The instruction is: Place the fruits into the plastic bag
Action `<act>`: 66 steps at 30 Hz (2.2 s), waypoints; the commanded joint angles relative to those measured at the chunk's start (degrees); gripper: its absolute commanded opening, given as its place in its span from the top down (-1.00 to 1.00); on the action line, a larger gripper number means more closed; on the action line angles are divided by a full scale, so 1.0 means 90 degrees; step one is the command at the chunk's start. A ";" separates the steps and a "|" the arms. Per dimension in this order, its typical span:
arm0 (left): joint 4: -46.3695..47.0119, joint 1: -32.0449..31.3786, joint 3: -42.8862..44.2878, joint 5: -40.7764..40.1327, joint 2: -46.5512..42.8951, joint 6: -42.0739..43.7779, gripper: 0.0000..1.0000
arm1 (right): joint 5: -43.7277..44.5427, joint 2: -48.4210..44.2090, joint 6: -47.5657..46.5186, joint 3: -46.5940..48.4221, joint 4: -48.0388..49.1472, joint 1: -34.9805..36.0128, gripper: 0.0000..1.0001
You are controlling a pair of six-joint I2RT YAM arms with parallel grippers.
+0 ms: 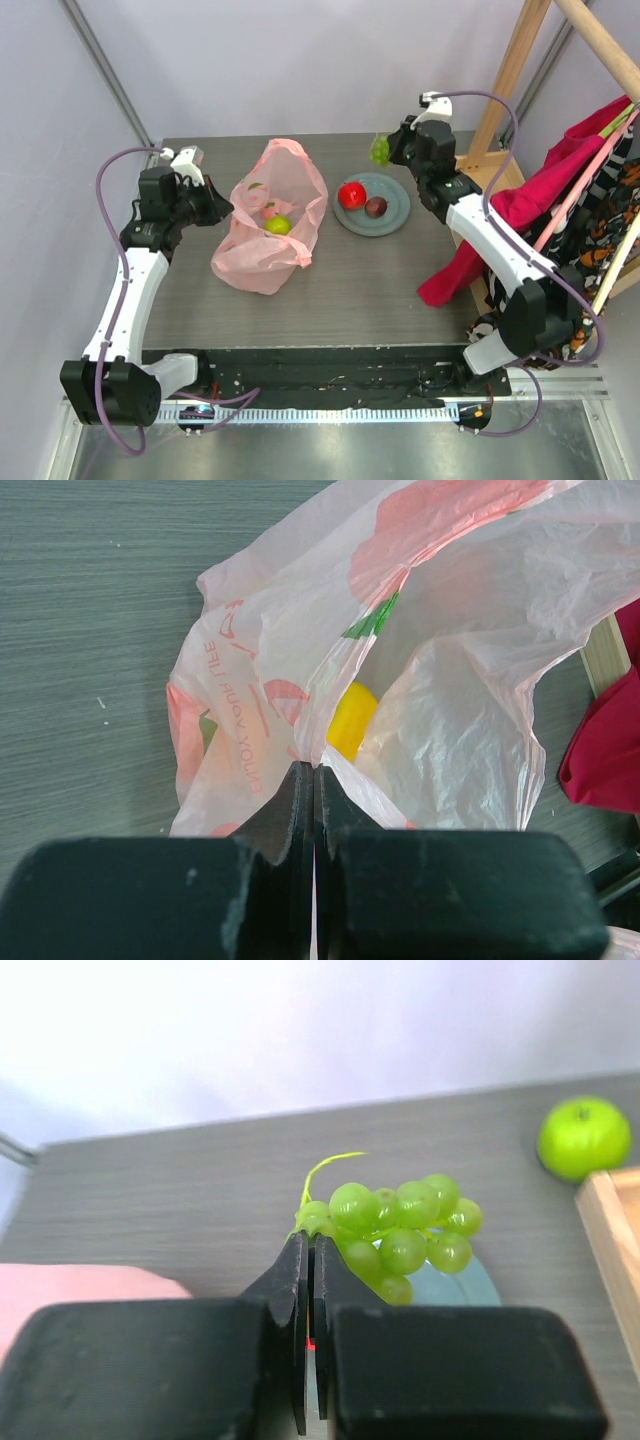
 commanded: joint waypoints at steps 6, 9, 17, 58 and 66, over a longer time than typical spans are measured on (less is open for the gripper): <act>0.0134 0.0030 0.0055 0.0122 -0.0075 -0.0011 1.00 | -0.1266 -0.1488 0.0421 -0.0531 0.2416 0.0596 0.98; 0.0144 0.0030 0.0045 0.0122 -0.0095 -0.0021 1.00 | -0.1755 -0.1665 0.0451 -0.0600 0.2807 0.0996 0.98; 0.0144 0.0030 0.0035 0.0132 -0.0114 -0.0021 1.00 | -0.3161 -0.1891 0.0539 -0.0835 0.3550 0.2032 0.98; 0.0164 0.0030 0.0045 0.0190 -0.0124 -0.0040 1.00 | -0.2176 0.1957 0.0021 0.1216 -0.0522 0.3224 0.98; 0.0154 0.0030 0.0035 0.0171 -0.0105 -0.0030 1.00 | -0.2108 0.2075 -0.0007 0.1275 -0.0600 0.3214 -0.18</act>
